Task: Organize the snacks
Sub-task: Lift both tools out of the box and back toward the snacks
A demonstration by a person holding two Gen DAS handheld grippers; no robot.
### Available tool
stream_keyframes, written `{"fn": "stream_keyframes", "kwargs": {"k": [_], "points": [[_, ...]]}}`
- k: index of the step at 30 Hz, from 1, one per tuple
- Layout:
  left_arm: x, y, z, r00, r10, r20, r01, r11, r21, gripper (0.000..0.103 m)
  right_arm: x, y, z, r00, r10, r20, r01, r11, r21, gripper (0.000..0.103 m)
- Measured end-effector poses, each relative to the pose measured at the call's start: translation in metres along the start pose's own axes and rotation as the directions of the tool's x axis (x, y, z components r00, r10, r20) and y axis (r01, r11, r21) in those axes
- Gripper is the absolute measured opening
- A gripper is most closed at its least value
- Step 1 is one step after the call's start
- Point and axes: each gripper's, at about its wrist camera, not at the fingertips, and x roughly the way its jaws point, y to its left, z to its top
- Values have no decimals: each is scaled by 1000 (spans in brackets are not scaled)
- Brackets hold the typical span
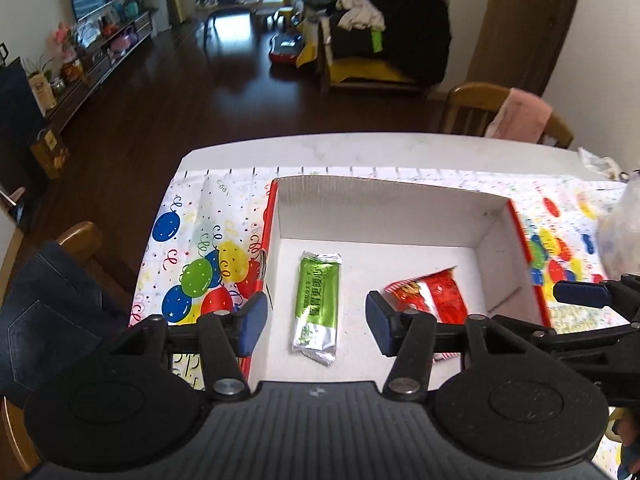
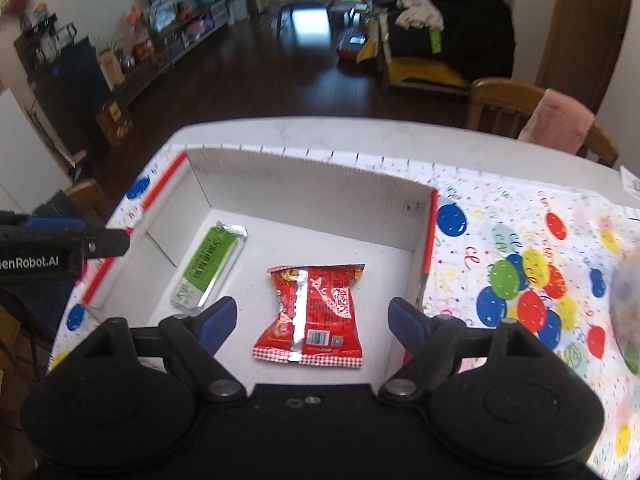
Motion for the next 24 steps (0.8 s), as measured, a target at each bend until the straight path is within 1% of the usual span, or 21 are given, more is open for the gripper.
{"fn": "stream_keyframes", "kwargs": {"k": [9,10,12,17,19,20,23,24], "points": [[-50,6,-34,996,-64,70,61,997,45,57,-51,17,-33,995,-2,102,-3,998,55,87],[-54,7,-38,995,-68,77,65,997,51,58,-56,19,-38,993,0,114,-7,998,57,87],[-62,9,-46,993,-84,85,79,995,54,63,-65,24,-46,990,4,138,-12,998,55,87],[-83,12,-69,988,-113,101,106,992,75,63,-91,34,-68,977,20,211,-31,998,48,87],[-91,15,-78,987,-115,114,106,991,81,63,-100,37,-77,972,26,235,-39,998,51,93],[-95,16,-83,986,-115,123,105,991,85,63,-104,39,-82,968,25,249,-40,998,53,97],[-106,23,-97,982,-126,141,115,990,84,70,-115,45,-97,961,34,276,-52,997,57,98],[-109,25,-102,981,-134,142,124,989,79,71,-118,46,-102,959,32,282,-50,997,56,98]]}}
